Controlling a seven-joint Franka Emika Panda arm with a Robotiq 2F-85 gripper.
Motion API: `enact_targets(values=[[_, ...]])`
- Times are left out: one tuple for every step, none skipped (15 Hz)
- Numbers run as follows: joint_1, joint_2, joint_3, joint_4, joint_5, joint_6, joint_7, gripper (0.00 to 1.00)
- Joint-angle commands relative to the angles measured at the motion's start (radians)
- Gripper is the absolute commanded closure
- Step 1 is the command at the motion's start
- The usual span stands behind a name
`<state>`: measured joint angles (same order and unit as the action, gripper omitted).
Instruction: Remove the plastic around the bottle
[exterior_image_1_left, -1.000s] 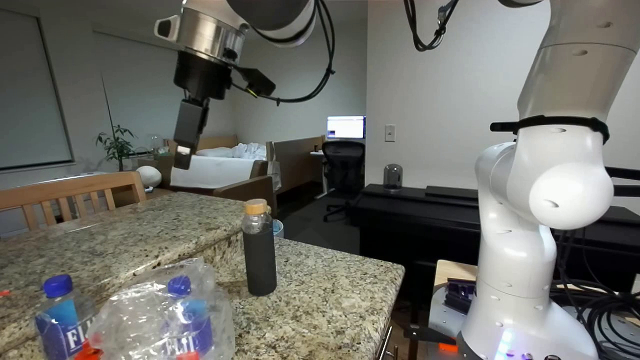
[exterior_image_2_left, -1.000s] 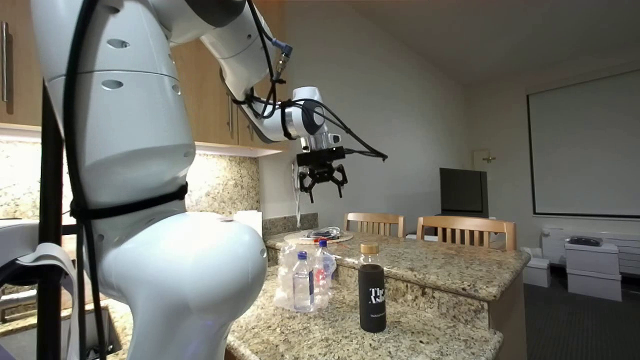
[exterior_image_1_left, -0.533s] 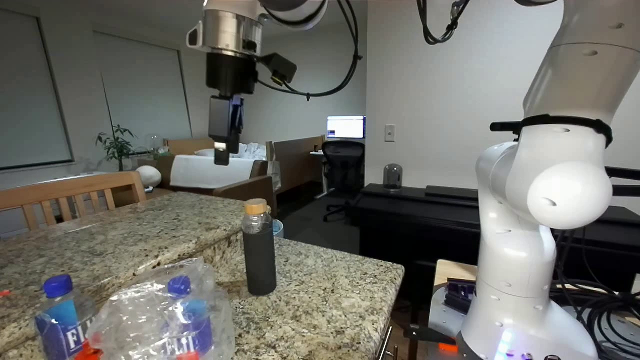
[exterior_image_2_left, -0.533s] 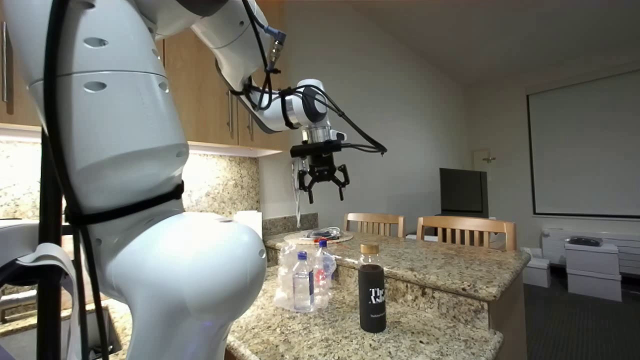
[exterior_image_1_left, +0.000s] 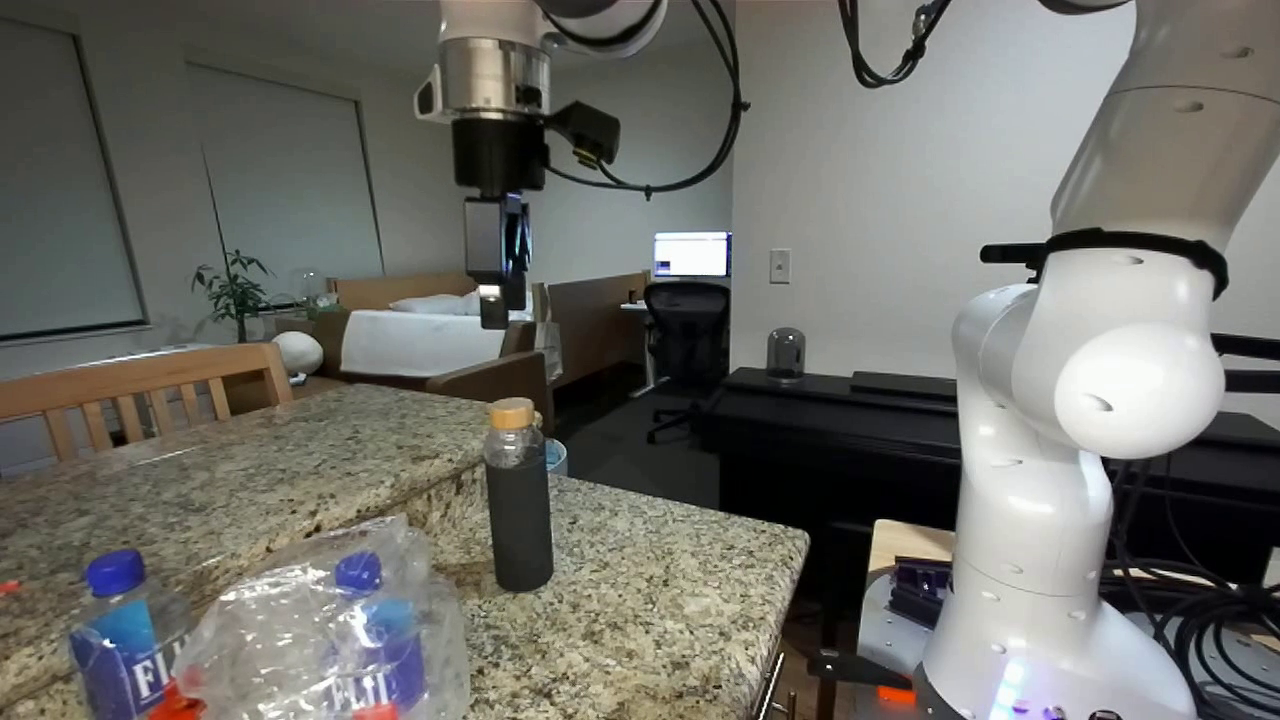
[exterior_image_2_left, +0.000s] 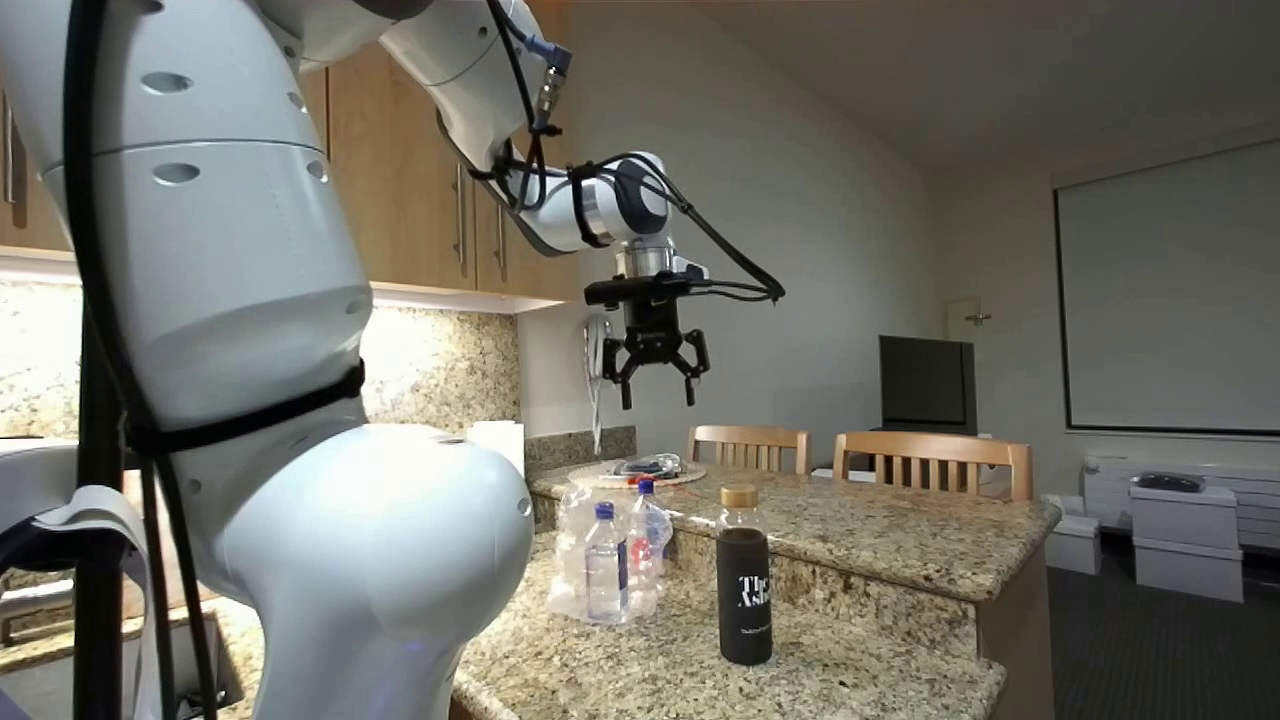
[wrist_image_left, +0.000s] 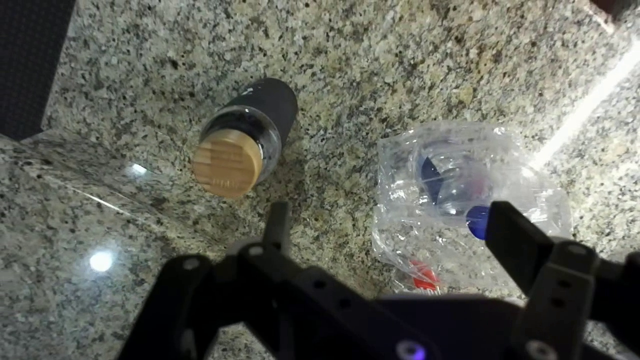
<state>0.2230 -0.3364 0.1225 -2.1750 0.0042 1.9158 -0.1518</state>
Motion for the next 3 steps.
enact_targets(values=[[-0.012,-0.004,0.009,0.000,0.004,-0.002,-0.003,0.00],[-0.012,-0.006,0.009,-0.001,0.004,-0.003,-0.003,0.00],[-0.012,-0.007,0.009,-0.002,0.005,-0.003,-0.003,0.00]])
